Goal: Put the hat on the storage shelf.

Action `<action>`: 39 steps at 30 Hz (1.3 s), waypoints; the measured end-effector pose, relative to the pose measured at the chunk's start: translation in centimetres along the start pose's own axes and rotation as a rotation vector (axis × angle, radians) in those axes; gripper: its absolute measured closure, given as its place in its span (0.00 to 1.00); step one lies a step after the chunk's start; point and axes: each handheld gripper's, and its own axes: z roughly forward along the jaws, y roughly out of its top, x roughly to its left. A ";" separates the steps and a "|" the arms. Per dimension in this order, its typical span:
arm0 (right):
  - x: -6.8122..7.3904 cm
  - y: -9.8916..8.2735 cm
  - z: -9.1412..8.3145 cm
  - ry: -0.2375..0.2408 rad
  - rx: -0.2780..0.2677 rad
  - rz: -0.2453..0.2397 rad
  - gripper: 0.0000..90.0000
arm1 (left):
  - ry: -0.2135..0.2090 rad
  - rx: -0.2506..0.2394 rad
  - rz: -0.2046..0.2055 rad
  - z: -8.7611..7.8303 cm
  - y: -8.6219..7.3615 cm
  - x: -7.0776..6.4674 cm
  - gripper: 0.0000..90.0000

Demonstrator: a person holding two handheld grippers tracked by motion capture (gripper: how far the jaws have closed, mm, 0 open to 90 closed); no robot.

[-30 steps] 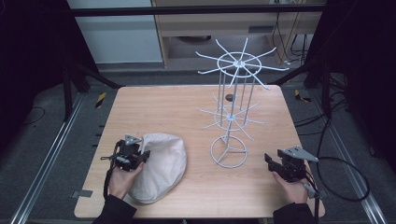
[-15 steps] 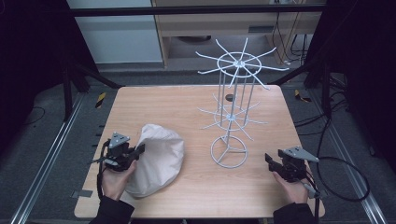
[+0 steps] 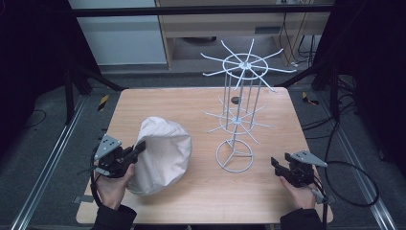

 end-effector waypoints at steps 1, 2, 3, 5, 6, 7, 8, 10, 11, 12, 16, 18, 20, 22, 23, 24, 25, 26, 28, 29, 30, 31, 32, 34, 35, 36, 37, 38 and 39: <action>0.0 0.0 0.0 0.002 -0.002 -0.001 0.47 | -0.006 -0.020 0.002 -0.3 0.1 -0.1 0.98; 0.0 0.0 0.0 0.002 -0.002 -0.001 0.47 | -0.006 -0.020 0.002 -0.3 0.1 -0.1 0.98; 0.0 0.0 0.0 0.001 -0.003 -0.001 0.47 | -0.009 -0.039 0.002 -0.5 0.3 -0.3 0.98; 0.0 0.0 -0.1 0.005 -0.006 0.005 0.47 | -0.011 -0.063 0.003 -0.9 0.5 -0.4 0.98; 0.0 0.0 -0.1 0.003 -0.008 0.005 0.47 | -0.011 -0.070 0.007 -1.1 0.5 -0.4 0.98; 0.0 0.0 -0.1 0.000 -0.012 -0.003 0.47 | -0.011 -0.085 0.002 -1.3 0.6 -0.4 0.98; 0.0 0.0 -0.2 0.004 -0.022 -0.005 0.47 | -0.012 -0.097 -0.002 -1.5 0.7 -0.4 0.98; 0.0 0.0 -0.2 0.004 -0.024 -0.006 0.46 | -0.018 -0.112 -0.011 -1.8 0.8 -0.3 0.98; 0.0 0.1 -0.2 0.002 -0.032 -0.009 0.46 | -0.027 -0.130 -0.022 -2.2 1.0 -0.2 0.98; 0.0 0.1 -0.2 0.002 -0.032 -0.009 0.46 | -0.027 -0.130 -0.022 -2.2 1.0 -0.2 0.98; 0.0 0.0 -0.2 0.004 -0.030 -0.008 0.46 | -0.033 -0.167 -0.037 -3.0 1.5 0.0 0.98; 0.1 0.0 -0.2 0.004 -0.030 -0.010 0.45 | -0.032 -0.185 -0.039 -3.4 1.7 0.1 0.98; 0.0 0.0 -0.1 0.003 -0.032 -0.013 0.45 | -0.031 -0.205 -0.039 -3.8 2.0 0.1 0.98; 0.1 -0.1 -0.1 0.007 -0.031 -0.010 0.44 | -0.030 -0.241 -0.038 -4.4 2.5 0.2 0.98; 0.1 -0.1 -0.1 0.008 -0.029 -0.011 0.43 | -0.032 -0.253 -0.041 -4.6 2.7 0.2 0.98; 0.1 -0.1 -0.1 0.008 -0.029 -0.011 0.43 | -0.032 -0.253 -0.041 -4.6 2.7 0.2 0.98; 0.1 -0.1 0.0 0.003 -0.030 -0.020 0.43 | -0.034 -0.273 -0.041 -4.9 3.0 0.3 0.98; 0.1 -0.1 -0.1 0.005 -0.030 -0.021 0.43 | -0.034 -0.273 -0.041 -4.9 3.0 0.3 0.98; 0.1 -0.2 -0.1 0.003 -0.030 -0.019 0.43 | -0.036 -0.301 -0.047 -5.4 3.3 0.4 0.98; 0.1 -0.2 -0.1 0.003 -0.032 -0.022 0.43 | -0.041 -0.321 -0.047 -5.7 3.7 0.4 0.98; 0.1 -0.2 -0.1 0.000 -0.032 -0.023 0.43 | -0.041 -0.321 -0.047 -5.7 3.7 0.4 0.98; 0.1 -0.2 -0.1 0.000 -0.033 -0.022 0.43 | -0.053 -0.339 -0.056 -5.9 4.0 0.5 0.98; 0.1 -0.2 -0.1 0.002 -0.032 -0.015 0.43 | -0.053 -0.339 -0.056 -5.9 4.0 0.5 0.98; 0.0 -0.2 -0.1 -0.002 -0.035 -0.021 0.43 | -0.063 -0.360 -0.063 -6.1 4.4 0.5 0.98; -0.1 -0.2 -0.1 -0.003 -0.035 -0.020 0.43 | -0.069 -0.372 -0.072 -6.1 4.7 0.5 0.98; -0.1 -0.2 -0.1 -0.002 -0.036 -0.020 0.43 | -0.072 -0.377 -0.074 -6.1 4.8 0.4 0.98; -0.1 -0.2 -0.1 -0.002 -0.036 -0.021 0.43 | -0.076 -0.392 -0.078 -6.1 5.2 0.3 0.98; -0.1 -0.2 -0.1 -0.002 -0.036 -0.021 0.43 | -0.076 -0.392 -0.078 -6.1 5.2 0.3 0.98; -0.1 -0.2 -0.1 -0.004 -0.038 -0.022 0.42 | -0.086 -0.407 -0.087 -6.1 5.5 0.2 0.98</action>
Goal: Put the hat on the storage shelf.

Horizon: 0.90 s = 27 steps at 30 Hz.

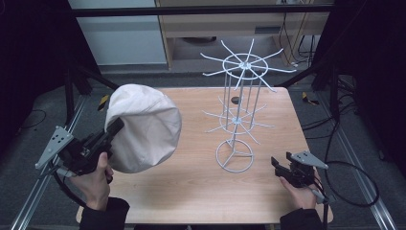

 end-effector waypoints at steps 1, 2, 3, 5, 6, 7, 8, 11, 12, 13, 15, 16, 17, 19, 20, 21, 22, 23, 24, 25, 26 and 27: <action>0.0 0.0 0.0 -0.002 0.001 -0.001 0.42 | -0.005 -0.007 -0.004 0.1 0.1 -0.1 0.98; 0.0 0.0 0.0 -0.003 0.001 -0.003 0.42 | -0.012 -0.013 -0.006 0.2 0.2 -0.2 0.98; 0.0 0.0 0.0 -0.003 0.001 -0.003 0.42 | -0.012 -0.013 -0.006 0.2 0.2 -0.2 0.98; 0.0 0.0 0.0 -0.003 0.001 -0.002 0.42 | -0.021 -0.027 -0.011 0.4 0.4 -0.5 0.98; 0.0 0.0 0.0 -0.003 -0.001 -0.002 0.42 | -0.035 -0.044 -0.018 0.7 0.7 -0.8 0.98; 0.0 0.0 0.0 -0.004 -0.002 -0.004 0.42 | -0.040 -0.052 -0.022 0.8 0.9 -0.9 0.98; 0.0 0.0 0.0 -0.004 -0.002 -0.004 0.42 | -0.043 -0.061 -0.025 0.9 1.1 -1.0 0.98; 0.0 0.0 0.0 -0.004 -0.004 -0.007 0.41 | -0.055 -0.076 -0.031 1.0 1.4 -1.2 0.98; 0.1 0.0 0.1 -0.002 -0.003 -0.005 0.41 | -0.059 -0.094 -0.029 1.1 1.9 -1.6 0.98; 0.1 0.0 0.1 -0.002 -0.003 -0.005 0.41 | -0.059 -0.094 -0.029 1.1 1.9 -1.6 0.98; 0.0 -0.1 0.1 -0.004 -0.006 -0.010 0.41 | -0.071 -0.120 -0.030 1.3 2.6 -1.9 0.98; 0.0 -0.1 0.1 -0.004 -0.007 -0.010 0.41 | -0.076 -0.127 -0.031 1.3 2.8 -2.1 0.98; 0.0 -0.1 0.1 -0.004 -0.007 -0.010 0.41 | -0.076 -0.127 -0.031 1.3 2.8 -2.1 0.98; 0.0 -0.1 0.1 -0.003 -0.008 -0.011 0.41 | -0.085 -0.143 -0.033 1.4 3.2 -2.3 0.98; 0.0 -0.1 0.1 -0.002 -0.008 -0.010 0.41 | -0.090 -0.153 -0.034 1.4 3.5 -2.5 0.98; 0.1 -0.1 0.1 -0.001 -0.007 -0.007 0.41 | -0.095 -0.162 -0.036 1.4 3.7 -2.6 0.98; 0.1 -0.1 0.1 0.000 -0.007 -0.007 0.40 | -0.105 -0.181 -0.044 1.4 4.2 -2.7 0.98; 0.1 -0.1 0.1 0.000 -0.007 -0.007 0.40 | -0.105 -0.181 -0.044 1.4 4.2 -2.7 0.98; 0.1 -0.1 0.1 0.002 -0.008 -0.006 0.40 | -0.115 -0.197 -0.047 1.4 4.7 -2.9 0.98; 0.1 -0.1 0.1 0.002 -0.008 -0.006 0.40 | -0.115 -0.197 -0.047 1.4 4.7 -2.9 0.98; 0.1 -0.1 0.1 0.002 -0.009 -0.008 0.40 | -0.121 -0.201 -0.047 1.4 5.0 -3.1 0.98; 0.1 -0.1 0.1 0.002 -0.010 -0.008 0.40 | -0.125 -0.206 -0.047 1.4 5.1 -3.2 0.98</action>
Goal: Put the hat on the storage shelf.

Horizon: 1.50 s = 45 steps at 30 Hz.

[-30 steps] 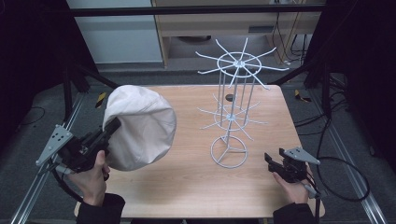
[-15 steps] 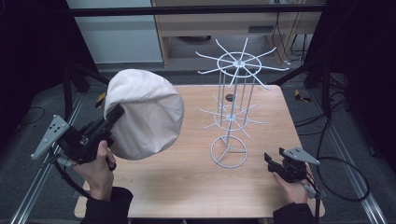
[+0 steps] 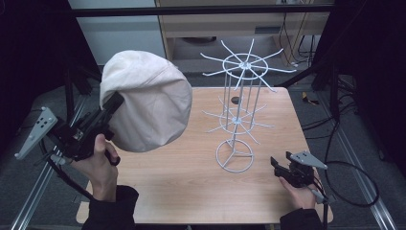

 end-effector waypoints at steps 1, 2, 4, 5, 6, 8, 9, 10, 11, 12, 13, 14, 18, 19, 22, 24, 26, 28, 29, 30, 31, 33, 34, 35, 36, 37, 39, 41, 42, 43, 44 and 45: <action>0.0 0.0 0.0 0.001 0.001 0.004 0.40 | -0.007 -0.005 0.001 0.1 0.2 -0.2 0.98; 0.0 0.0 0.0 0.000 0.000 0.001 0.40 | -0.012 -0.009 0.002 0.2 0.3 -0.4 0.98; 0.0 0.0 0.0 -0.001 0.000 0.000 0.40 | -0.023 -0.016 -0.001 0.4 0.6 -0.7 0.98; 0.0 0.0 0.0 0.001 0.001 0.001 0.40 | -0.027 -0.020 0.001 0.6 0.7 -0.9 0.98; 0.0 0.0 0.0 0.001 0.001 0.001 0.40 | -0.031 -0.022 0.001 0.8 0.8 -1.1 0.98; 0.0 0.0 0.0 0.002 0.001 0.002 0.40 | -0.041 -0.027 0.001 1.2 1.0 -1.5 0.98; 0.0 0.0 0.0 0.002 -0.001 0.002 0.40 | -0.049 -0.028 -0.002 1.5 1.1 -1.7 0.98; 0.0 0.0 0.0 0.002 -0.001 0.002 0.40 | -0.049 -0.028 -0.002 1.5 1.1 -1.7 0.98; 0.0 0.0 0.0 0.001 -0.001 0.000 0.40 | -0.054 -0.030 -0.002 1.7 1.2 -1.9 0.98; 0.0 0.0 0.0 0.001 0.000 0.000 0.40 | -0.061 -0.028 -0.002 2.0 1.2 -2.1 0.98; 0.0 0.0 0.0 0.002 0.001 -0.001 0.40 | -0.066 -0.027 -0.003 2.3 1.2 -2.4 0.98; 0.0 0.0 0.0 0.002 0.001 -0.001 0.40 | -0.066 -0.027 -0.003 2.3 1.2 -2.4 0.98; 0.0 0.0 0.1 0.000 0.002 -0.006 0.40 | -0.084 -0.032 -0.011 3.4 1.2 -3.0 0.98; 0.0 0.0 0.1 0.000 0.002 -0.006 0.40 | -0.087 -0.034 -0.014 3.7 1.2 -3.2 0.98; 0.0 0.0 0.1 0.003 0.003 0.000 0.40 | -0.090 -0.036 -0.015 4.6 1.3 -3.6 0.98; 0.0 0.0 0.1 0.002 0.001 -0.004 0.40 | -0.092 -0.035 -0.019 5.2 1.3 -3.8 0.98; 0.0 0.0 0.1 0.004 0.001 -0.004 0.40 | -0.093 -0.027 -0.022 5.8 1.1 -3.9 0.98; 0.0 0.0 0.1 0.005 0.000 -0.004 0.40 | -0.092 -0.016 -0.019 6.5 0.8 -4.1 0.98; 0.0 0.0 0.1 0.009 0.001 0.004 0.40 | -0.093 -0.010 -0.021 6.8 0.6 -4.1 0.98; 0.0 0.0 0.1 0.006 -0.001 0.000 0.40 | -0.094 -0.005 -0.022 7.1 0.4 -4.1 0.98; 0.0 0.0 0.1 0.009 0.000 0.003 0.40 | -0.096 -0.002 -0.020 7.3 0.2 -4.1 0.98; 0.0 0.0 0.1 0.008 0.000 -0.004 0.40 | -0.099 0.012 -0.011 7.7 -0.3 -4.1 0.98; 0.0 0.0 0.2 0.008 0.000 -0.005 0.40 | -0.099 0.012 -0.011 7.7 -0.3 -4.1 0.98; 0.0 0.0 0.2 0.008 0.000 -0.007 0.40 | -0.095 0.016 -0.005 7.9 -0.8 -3.9 0.98; 0.0 0.0 0.2 0.010 0.002 -0.004 0.40 | -0.095 0.016 -0.005 7.9 -0.8 -3.9 0.98; 0.0 0.0 0.2 0.009 0.003 -0.004 0.40 | -0.095 0.024 -0.017 8.0 -1.1 -3.7 0.98; 0.0 0.0 0.2 0.009 0.003 -0.003 0.40 | -0.094 0.032 -0.022 8.1 -1.3 -3.4 0.98; 0.1 0.0 0.2 0.012 0.005 -0.001 0.40 | -0.092 0.049 -0.028 8.2 -1.8 -3.0 0.98; 0.1 0.0 0.2 0.013 0.005 0.002 0.40 | -0.090 0.053 -0.030 8.2 -1.9 -2.8 0.98; 0.1 0.0 0.2 0.013 0.004 0.001 0.40 | -0.085 0.056 -0.030 8.2 -2.1 -2.7 0.98; 0.1 0.0 0.2 0.013 0.004 0.001 0.40 | -0.085 0.056 -0.030 8.2 -2.1 -2.7 0.97; 0.1 0.0 0.2 0.011 0.003 -0.003 0.40 | -0.072 0.064 -0.032 8.2 -2.4 -2.5 0.97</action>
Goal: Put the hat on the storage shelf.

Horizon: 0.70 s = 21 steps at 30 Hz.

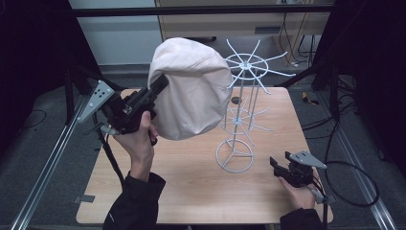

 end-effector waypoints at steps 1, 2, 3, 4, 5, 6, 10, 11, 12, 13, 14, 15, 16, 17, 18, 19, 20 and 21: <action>0.0 0.0 0.0 -0.001 -0.001 -0.001 0.40 | 0.000 0.000 0.000 0.0 0.0 0.0 0.97; 0.0 0.0 0.0 -0.002 0.001 -0.003 0.40 | 0.002 0.012 -0.009 -0.1 -0.4 0.5 0.97; 0.0 0.0 0.0 -0.001 0.003 0.000 0.40 | 0.007 0.022 -0.009 -0.1 -0.5 0.6 0.97; 0.0 0.0 0.0 -0.003 0.003 -0.003 0.40 | 0.010 0.025 -0.009 -0.1 -0.7 0.8 0.97; 0.0 0.0 0.0 -0.003 0.003 -0.003 0.40 | 0.010 0.025 -0.009 -0.1 -0.7 0.8 0.97; 0.0 0.0 0.0 -0.003 0.004 -0.003 0.40 | 0.010 0.033 -0.016 -0.2 -0.9 1.1 0.97; 0.0 0.0 0.0 -0.001 0.007 0.000 0.40 | 0.024 0.054 -0.026 -0.3 -1.5 1.9 0.97; 0.0 0.0 0.0 -0.001 0.007 0.000 0.40 | 0.024 0.054 -0.026 -0.3 -1.5 1.9 0.97; 0.0 0.0 0.0 -0.001 0.007 0.001 0.40 | 0.028 0.058 -0.028 -0.3 -1.7 2.2 0.97; 0.0 0.0 0.0 -0.001 0.009 0.002 0.40 | 0.031 0.063 -0.029 -0.3 -1.8 2.3 0.97; 0.0 0.0 0.0 -0.001 0.009 0.000 0.40 | 0.035 0.066 -0.028 -0.3 -1.9 2.4 0.97; 0.0 0.0 0.0 -0.002 0.009 0.002 0.40 | 0.037 0.069 -0.028 -0.3 -2.0 2.4 0.97; 0.0 0.0 0.0 0.000 0.008 0.002 0.40 | 0.039 0.073 -0.029 -0.3 -2.1 2.5 0.97; 0.0 0.0 0.0 -0.001 0.009 0.001 0.40 | 0.041 0.076 -0.027 -0.3 -2.2 2.6 0.97; 0.0 0.0 0.0 -0.002 0.009 0.001 0.40 | 0.045 0.085 -0.024 -0.2 -2.4 2.7 0.97; 0.0 0.0 0.0 -0.002 0.009 0.001 0.40 | 0.045 0.085 -0.024 -0.2 -2.4 2.7 0.97; 0.0 0.0 0.0 -0.001 0.008 0.002 0.40 | 0.048 0.091 -0.024 -0.2 -2.6 2.8 0.97; 0.0 0.0 0.0 -0.001 0.008 0.002 0.40 | 0.048 0.091 -0.024 -0.2 -2.6 2.8 0.97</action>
